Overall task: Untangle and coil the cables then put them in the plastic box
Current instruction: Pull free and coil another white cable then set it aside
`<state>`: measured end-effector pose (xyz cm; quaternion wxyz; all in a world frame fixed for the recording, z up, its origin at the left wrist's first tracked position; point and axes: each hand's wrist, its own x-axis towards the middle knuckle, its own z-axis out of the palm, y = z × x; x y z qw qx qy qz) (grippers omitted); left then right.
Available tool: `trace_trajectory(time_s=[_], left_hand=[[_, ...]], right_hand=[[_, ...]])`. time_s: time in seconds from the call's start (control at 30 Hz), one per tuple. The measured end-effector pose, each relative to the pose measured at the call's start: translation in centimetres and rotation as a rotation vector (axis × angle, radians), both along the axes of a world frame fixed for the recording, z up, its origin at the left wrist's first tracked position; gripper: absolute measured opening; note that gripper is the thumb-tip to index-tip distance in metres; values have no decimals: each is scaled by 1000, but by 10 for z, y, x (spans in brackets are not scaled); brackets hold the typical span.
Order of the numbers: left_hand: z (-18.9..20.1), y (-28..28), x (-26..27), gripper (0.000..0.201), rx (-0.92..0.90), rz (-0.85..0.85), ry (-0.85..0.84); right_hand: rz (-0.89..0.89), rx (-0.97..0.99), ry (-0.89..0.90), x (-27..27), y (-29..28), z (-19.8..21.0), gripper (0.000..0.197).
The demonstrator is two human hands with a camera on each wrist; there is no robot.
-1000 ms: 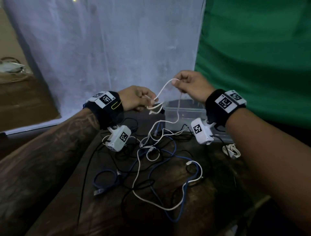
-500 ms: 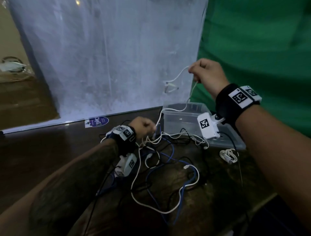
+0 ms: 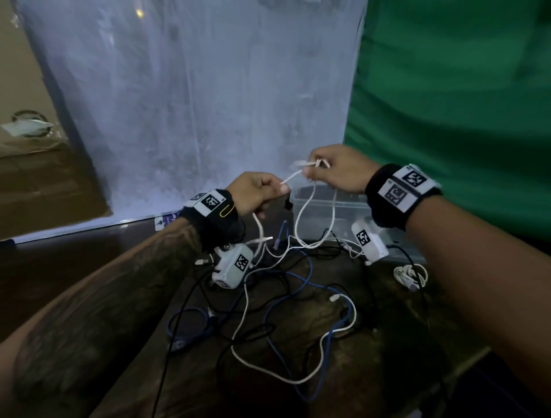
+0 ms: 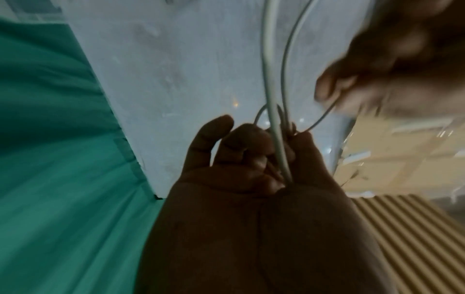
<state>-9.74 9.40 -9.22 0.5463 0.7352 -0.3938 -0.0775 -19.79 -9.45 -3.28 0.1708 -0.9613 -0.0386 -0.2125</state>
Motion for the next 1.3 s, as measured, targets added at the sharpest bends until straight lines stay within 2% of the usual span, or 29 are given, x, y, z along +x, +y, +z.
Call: trace_trajectory(time_s=[0.17,0.23,0.33,0.43,0.47,0.5,0.57,0.6,0.67,0.73,0.83,0.93,1.0,1.07,1.17,1.23,1.3], left_hand=[[-37,28,9,11,130,-45,16],[-49,41,14,15,140,-26,31],[-53,54,28,21,-19,67,174],[-38,55,30,21,-112,159,189],[-31,53,25,19,-98,170,156],[-24,51,19,17,-72,179,117],[-14,41,4,16,-53,179,79],[-13,35,-2,17,-58,174,84],[-13,20,-12,18,-93,137,120],[-15,8,-14,16,-128,99,156],[-22,-3,-9,17,-173,27,249],[-34,-6,-3,32,-188,-16,374],[-43,-5,1,41,-153,-6,495],[-52,-3,4,43,-167,-84,689],[-56,-2,9,31,-322,-357,922],[-57,-1,16,22,-465,-468,921],[-60,0,24,15,-567,-482,865]], right_hand=[[-233,173,-244,-14,-26,22,23],[-286,251,-212,-20,-37,24,23],[-212,286,134,-22,-36,7,15],[-66,88,623,-25,-16,-23,28],[-59,-5,710,-26,-8,-30,35],[-69,-80,709,-26,-2,-34,41],[-71,-120,536,-22,6,-36,41],[-43,-67,399,-19,9,-37,36],[49,181,173,-9,12,-44,31],[137,418,150,0,17,-54,31],[226,597,166,13,20,-65,23],[163,740,1,24,16,-75,19],[116,755,-90,36,13,-85,18],[99,763,-112,48,14,-94,15],[58,907,-84,68,17,-115,16],[52,969,12,77,23,-131,22],[66,912,102,85,26,-147,23]])
